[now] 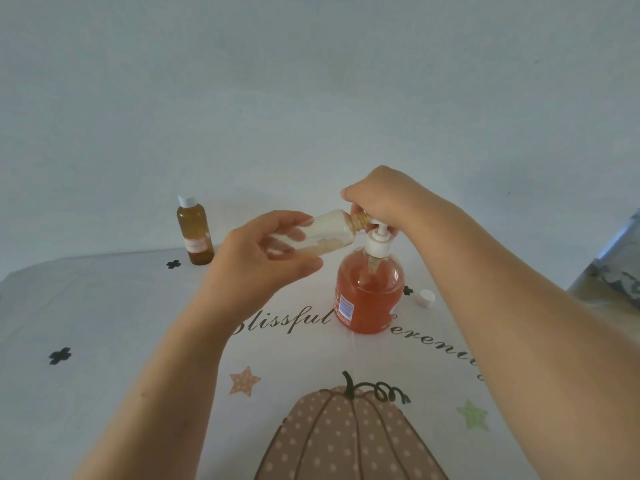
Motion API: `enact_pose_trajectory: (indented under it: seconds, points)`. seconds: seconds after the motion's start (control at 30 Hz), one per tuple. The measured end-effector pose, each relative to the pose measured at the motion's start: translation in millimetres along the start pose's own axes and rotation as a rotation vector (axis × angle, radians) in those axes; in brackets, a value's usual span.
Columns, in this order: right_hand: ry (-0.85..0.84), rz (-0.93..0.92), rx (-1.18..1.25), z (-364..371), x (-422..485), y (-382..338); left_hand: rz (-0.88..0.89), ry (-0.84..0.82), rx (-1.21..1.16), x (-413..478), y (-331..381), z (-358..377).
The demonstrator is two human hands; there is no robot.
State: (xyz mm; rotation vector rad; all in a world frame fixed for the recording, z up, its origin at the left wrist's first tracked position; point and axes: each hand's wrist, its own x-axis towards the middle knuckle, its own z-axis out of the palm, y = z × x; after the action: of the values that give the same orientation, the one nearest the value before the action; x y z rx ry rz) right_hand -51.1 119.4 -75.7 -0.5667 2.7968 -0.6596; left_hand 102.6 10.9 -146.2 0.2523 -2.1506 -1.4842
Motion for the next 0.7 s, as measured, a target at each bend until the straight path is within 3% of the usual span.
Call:
enact_pose_trajectory:
  seconds: [0.17, 0.47, 0.7]
  points:
    - [0.003, -0.1, 0.013, 5.6, -5.9, 8.8, -0.011, -0.022, 0.015, 2.0, -4.6, -1.0]
    - [-0.004, -0.017, 0.005, 10.1, -3.6, 6.7, -0.017, -0.018, 0.023, 1.1, -4.8, -0.2]
    - [0.087, 0.011, -0.081, -2.1, -8.7, -4.9, -0.005, -0.004, -0.006, 0.2, -0.1, 0.4]
